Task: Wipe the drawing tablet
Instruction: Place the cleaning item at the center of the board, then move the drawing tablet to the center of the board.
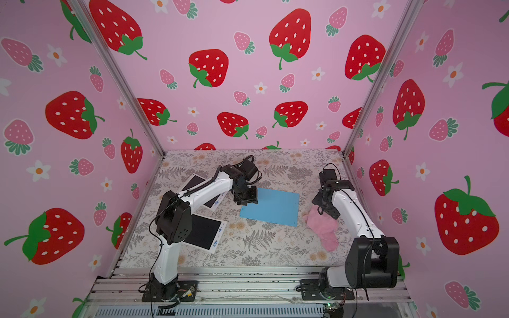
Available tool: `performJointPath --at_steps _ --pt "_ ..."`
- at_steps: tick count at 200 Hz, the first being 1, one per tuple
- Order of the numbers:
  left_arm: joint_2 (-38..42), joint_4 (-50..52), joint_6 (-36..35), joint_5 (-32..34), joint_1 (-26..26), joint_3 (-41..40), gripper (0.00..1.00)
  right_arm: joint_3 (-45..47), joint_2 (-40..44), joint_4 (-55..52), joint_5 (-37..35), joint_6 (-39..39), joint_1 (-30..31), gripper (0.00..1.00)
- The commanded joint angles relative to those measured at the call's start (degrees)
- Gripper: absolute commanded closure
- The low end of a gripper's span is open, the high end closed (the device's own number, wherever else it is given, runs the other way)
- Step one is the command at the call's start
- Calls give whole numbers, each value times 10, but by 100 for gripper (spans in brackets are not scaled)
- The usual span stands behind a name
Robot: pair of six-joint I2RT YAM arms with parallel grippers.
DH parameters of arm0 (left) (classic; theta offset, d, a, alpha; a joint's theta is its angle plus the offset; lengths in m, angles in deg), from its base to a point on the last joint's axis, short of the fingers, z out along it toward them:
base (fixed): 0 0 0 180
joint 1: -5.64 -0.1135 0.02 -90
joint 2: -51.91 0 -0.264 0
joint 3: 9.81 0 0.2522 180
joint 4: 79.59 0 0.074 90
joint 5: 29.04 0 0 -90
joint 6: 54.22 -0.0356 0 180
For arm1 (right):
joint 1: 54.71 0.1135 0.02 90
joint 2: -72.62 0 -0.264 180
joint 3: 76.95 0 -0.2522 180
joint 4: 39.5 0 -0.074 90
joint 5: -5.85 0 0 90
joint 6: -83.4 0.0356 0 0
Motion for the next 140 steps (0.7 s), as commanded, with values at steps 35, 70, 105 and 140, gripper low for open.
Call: performJointPath --at_steps 35,70,105,140 --pt "19 -75 24 -90 29 -146 57 14 21 -30 -40 -14 221 20" --pt "10 -108 53 -99 30 -172 60 43 8 -35 -9 17 234 29" --pt "-2 -130 85 -92 26 -184 63 103 -18 61 158 13 250 43" --pt "-11 -130 96 -78 16 -185 69 134 -65 133 220 35 262 47"
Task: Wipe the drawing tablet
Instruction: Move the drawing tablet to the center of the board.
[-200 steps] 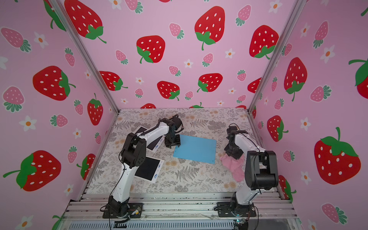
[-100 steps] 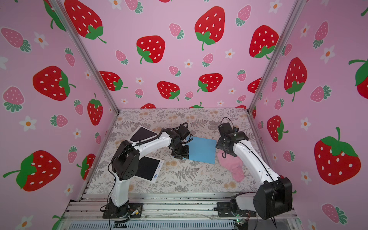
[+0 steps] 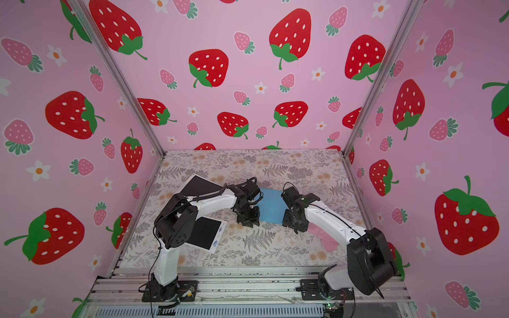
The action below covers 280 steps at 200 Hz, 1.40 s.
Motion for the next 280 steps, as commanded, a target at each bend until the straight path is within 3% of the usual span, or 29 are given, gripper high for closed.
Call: performJointPath --at_steps 1,34,82,169,193,218,237,256,280 --pt "-18 -4 21 8 -9 -4 70 13 -30 69 86 21 5 49" --pt "-31 -4 24 13 -26 2 72 -18 -108 98 88 8 0 60" --pt "-76 -1 19 13 -64 43 72 -78 -198 109 78 -27 -68 63" --pt "-228 81 -35 12 -169 308 70 -377 -414 61 114 -74 -113 65" --pt "-216 80 -41 0 -179 327 66 -416 -427 56 121 -77 -114 64" --pt "-137 82 -47 6 -181 292 51 -385 -356 82 126 -89 -101 52" --pt "-40 81 -53 26 -200 199 42 -331 -283 117 154 -93 -77 37" --pt "71 80 -63 44 -252 63 36 -291 -243 138 215 -93 -27 27" --pt "180 111 -84 74 -358 -71 30 -238 -224 192 291 -71 53 21"
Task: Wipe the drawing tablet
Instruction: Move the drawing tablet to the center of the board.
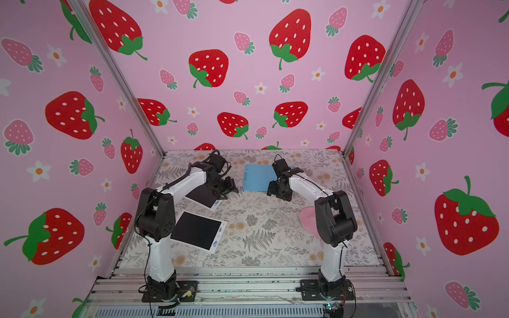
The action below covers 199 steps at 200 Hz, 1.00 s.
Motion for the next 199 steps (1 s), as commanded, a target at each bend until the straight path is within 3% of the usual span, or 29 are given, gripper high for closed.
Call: performJointPath --at_steps 1,22,47,91,145,199 --pt "82 56 -29 56 -104 -102 30 47 12 59 107 14 77 21" --pt "126 78 -50 85 -207 -175 28 75 9 126 145 28 143 16" --pt "147 41 -66 63 -326 -236 24 77 -19 183 184 50 197 14" --pt "91 -36 -84 -14 -417 -244 20 118 -56 286 205 135 248 11" --pt "40 -53 -95 -57 -441 -235 19 104 -100 318 219 192 258 10" --pt "81 -51 -72 -72 -418 -313 19 86 -119 316 228 212 255 10"
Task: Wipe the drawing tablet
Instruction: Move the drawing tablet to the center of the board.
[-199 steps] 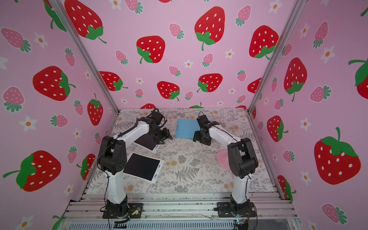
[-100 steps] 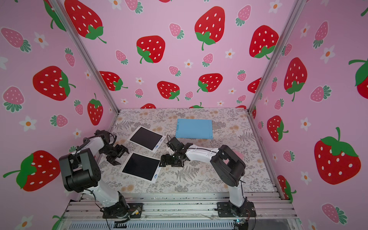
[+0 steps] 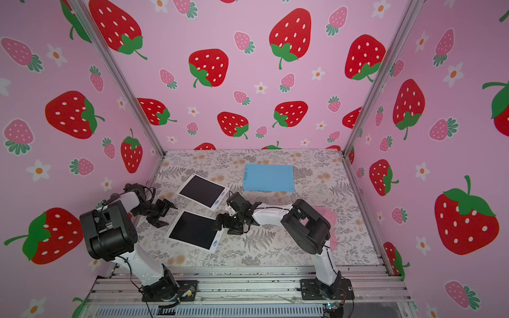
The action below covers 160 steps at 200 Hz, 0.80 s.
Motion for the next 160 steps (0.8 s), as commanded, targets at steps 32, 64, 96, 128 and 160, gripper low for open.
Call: performJointPath --at_steps 32,64,96,128,160 --pt "24 9 14 -21 22 -91 19 9 -18 -17 -1 28 -17 10" --pt "32 -12 43 -41 70 -122 19 49 13 -18 -11 26 -55 11" --pt "45 -55 113 -46 164 -144 18 98 58 -45 -21 3 -112 11" --pt "39 -102 195 -39 272 -144 19 131 106 -109 -28 -49 -179 12" --pt "22 -99 225 -2 339 -109 19 146 134 -167 -30 -102 -233 12"
